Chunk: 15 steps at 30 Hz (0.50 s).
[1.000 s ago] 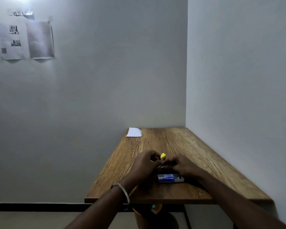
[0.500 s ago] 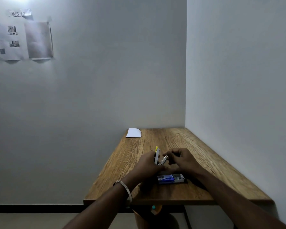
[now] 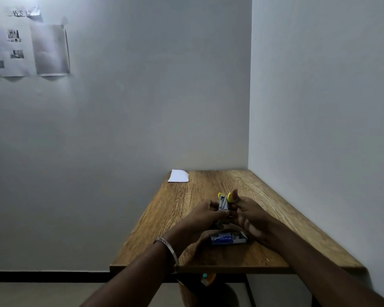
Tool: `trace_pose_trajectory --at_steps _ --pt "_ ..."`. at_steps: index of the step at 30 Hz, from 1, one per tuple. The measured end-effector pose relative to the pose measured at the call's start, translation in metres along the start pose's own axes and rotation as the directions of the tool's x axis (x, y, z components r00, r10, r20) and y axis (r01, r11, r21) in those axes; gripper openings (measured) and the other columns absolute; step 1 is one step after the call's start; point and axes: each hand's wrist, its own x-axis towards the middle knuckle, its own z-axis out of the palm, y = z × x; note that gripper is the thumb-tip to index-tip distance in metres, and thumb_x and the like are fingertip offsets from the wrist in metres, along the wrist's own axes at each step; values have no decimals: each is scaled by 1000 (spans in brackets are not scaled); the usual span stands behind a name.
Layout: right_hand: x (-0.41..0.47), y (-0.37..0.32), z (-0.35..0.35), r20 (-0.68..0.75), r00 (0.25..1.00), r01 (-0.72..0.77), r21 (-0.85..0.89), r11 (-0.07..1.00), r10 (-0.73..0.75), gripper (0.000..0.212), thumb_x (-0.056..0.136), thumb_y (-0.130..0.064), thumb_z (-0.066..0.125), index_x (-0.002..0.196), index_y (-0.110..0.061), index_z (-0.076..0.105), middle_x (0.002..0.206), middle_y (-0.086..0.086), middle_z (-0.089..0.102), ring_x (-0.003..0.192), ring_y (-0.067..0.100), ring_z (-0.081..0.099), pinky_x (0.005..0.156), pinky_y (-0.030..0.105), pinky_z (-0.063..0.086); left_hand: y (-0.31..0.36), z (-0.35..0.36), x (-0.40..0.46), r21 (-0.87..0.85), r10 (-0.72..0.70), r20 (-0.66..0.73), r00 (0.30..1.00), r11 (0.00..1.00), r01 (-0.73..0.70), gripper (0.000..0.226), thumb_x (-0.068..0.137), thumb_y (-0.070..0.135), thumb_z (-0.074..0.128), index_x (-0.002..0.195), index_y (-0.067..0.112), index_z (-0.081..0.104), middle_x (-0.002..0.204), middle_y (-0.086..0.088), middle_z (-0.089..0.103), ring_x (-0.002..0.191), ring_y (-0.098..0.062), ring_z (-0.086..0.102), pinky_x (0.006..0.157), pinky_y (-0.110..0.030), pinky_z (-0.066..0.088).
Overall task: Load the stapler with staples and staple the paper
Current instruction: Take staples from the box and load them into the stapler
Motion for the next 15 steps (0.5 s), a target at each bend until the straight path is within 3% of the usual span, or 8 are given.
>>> trace_pose_trajectory --at_steps 5,11,15 --pt "4 0 -1 -41 998 58 -7 998 -58 70 70 -55 72 102 7 65 95 23 74 88 31 74 72 36 61 -2 1 -1 73 62 -54 997 996 -58 27 93 12 62 119 8 59 106 -12 71 88 -12 71 70 -22 57" --pt "5 2 -3 -99 992 74 -87 993 -83 72 75 -56 67 108 8 64 100 25 72 89 32 71 77 39 58 -2 5 -2 94 95 -59 994 992 -89 31 94 9 61 124 5 55 111 -15 69 97 -20 71 79 -31 56" --pt "5 2 -3 -111 990 75 -104 992 -86 62 81 -51 65 105 6 67 105 28 72 91 32 72 78 39 58 -3 8 -3 128 102 -90 991 988 -90 31 94 8 60 123 3 53 113 -17 69 101 -26 70 88 -42 55"
